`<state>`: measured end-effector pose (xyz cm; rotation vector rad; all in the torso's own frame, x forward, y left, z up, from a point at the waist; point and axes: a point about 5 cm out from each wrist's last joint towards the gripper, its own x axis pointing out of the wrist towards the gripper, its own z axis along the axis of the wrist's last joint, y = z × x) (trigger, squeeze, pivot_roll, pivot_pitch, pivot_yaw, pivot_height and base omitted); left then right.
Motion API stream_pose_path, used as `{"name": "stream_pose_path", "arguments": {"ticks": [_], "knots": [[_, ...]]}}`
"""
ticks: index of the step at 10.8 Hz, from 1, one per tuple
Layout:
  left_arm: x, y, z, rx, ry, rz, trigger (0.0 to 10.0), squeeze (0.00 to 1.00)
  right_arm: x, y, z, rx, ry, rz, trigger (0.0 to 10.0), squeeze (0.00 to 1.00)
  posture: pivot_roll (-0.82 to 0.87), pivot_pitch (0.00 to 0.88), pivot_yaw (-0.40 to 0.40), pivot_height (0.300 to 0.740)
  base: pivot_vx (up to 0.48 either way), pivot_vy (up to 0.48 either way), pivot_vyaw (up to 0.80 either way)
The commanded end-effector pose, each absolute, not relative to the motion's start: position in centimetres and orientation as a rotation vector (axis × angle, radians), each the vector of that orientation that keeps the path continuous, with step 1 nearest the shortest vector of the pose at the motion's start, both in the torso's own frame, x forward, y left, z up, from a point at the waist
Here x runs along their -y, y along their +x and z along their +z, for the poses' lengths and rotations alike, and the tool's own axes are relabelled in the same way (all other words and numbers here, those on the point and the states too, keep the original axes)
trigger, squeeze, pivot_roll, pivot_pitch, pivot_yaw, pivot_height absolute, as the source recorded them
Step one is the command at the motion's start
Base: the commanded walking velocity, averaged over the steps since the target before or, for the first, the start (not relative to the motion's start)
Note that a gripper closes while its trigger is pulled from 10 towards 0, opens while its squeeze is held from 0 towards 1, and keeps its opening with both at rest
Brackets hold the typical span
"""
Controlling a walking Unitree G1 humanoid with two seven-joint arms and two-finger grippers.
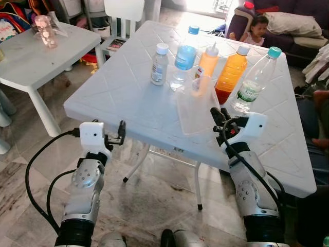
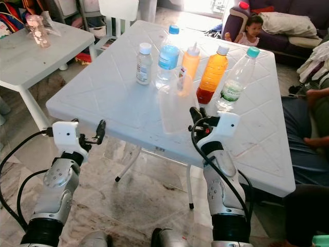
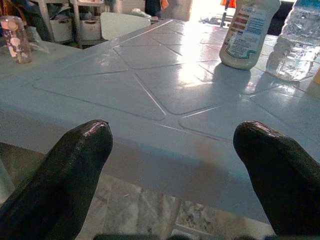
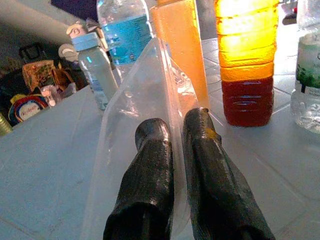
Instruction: Restocking fridge
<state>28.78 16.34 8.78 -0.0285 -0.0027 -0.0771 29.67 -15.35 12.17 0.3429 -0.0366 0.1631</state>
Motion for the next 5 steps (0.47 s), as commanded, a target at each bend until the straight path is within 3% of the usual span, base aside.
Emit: {"name": "stream_pose_path", "arguments": {"ticks": [1,3,5], "knots": [[-16.12,28.65,8.55,-0.010,-0.033,-0.077,10.0,0.00,15.49,29.33,11.28,-0.012,0.307,0.159,10.0,0.00,0.08,0.052,-0.074,0.740,0.000,0.000,0.00],[-16.15,28.55,8.30,-0.020,-0.033,-0.073,10.0,0.00,15.85,29.13,10.56,-0.040,0.249,0.156,10.0,0.00,0.08,0.045,-0.076,0.740,0.000,0.000,0.00],[-16.45,28.97,8.65,-0.013,-0.026,-0.070,10.0,0.00,15.12,29.17,11.13,0.002,0.195,0.231,10.0,0.00,0.08,0.044,-0.068,0.740,0.000,0.247,0.24]]}}
